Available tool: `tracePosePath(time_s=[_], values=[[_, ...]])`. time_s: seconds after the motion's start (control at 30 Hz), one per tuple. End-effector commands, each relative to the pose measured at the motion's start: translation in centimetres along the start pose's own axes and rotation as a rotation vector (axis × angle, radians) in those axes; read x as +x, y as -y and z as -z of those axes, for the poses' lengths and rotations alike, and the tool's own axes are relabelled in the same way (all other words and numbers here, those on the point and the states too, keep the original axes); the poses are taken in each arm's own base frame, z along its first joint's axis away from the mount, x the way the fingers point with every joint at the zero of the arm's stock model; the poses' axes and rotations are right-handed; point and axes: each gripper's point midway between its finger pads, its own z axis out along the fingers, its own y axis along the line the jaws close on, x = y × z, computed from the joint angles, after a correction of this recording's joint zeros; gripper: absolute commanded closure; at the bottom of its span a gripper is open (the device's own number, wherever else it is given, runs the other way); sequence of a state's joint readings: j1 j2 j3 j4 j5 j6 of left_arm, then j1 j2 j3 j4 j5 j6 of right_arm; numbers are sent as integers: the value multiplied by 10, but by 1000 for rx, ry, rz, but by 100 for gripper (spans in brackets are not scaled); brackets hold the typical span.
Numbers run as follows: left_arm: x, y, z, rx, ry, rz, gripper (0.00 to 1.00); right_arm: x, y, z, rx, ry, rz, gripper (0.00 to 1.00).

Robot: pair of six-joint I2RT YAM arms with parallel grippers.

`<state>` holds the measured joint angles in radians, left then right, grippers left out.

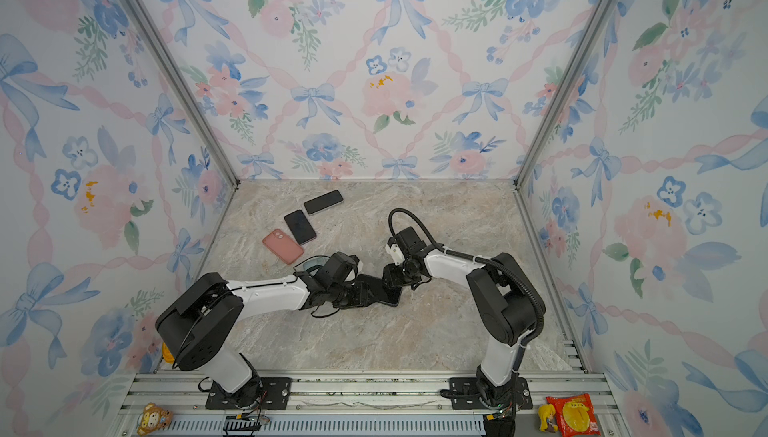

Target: Put the phone into the phone case

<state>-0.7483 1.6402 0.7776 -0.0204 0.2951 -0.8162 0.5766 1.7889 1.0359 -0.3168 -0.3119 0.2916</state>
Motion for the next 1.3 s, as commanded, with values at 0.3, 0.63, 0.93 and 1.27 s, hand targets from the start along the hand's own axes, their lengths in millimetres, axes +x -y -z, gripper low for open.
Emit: tracePosePath(time_s=[0.3, 0.63, 0.93, 1.27], values=[[-17, 6, -24, -3, -16, -28, 47, 22, -6, 15, 1, 17, -73, 52], [-28, 16, -33, 27, -30, -43, 59, 35, 0, 27, 51, 72, -196, 59], [12, -2, -1, -36, -97, 102, 59, 47, 28, 58, 198, 178, -439, 58], [19, 22, 3, 4, -109, 179, 51, 54, -2, 52, 109, 194, -377, 55]])
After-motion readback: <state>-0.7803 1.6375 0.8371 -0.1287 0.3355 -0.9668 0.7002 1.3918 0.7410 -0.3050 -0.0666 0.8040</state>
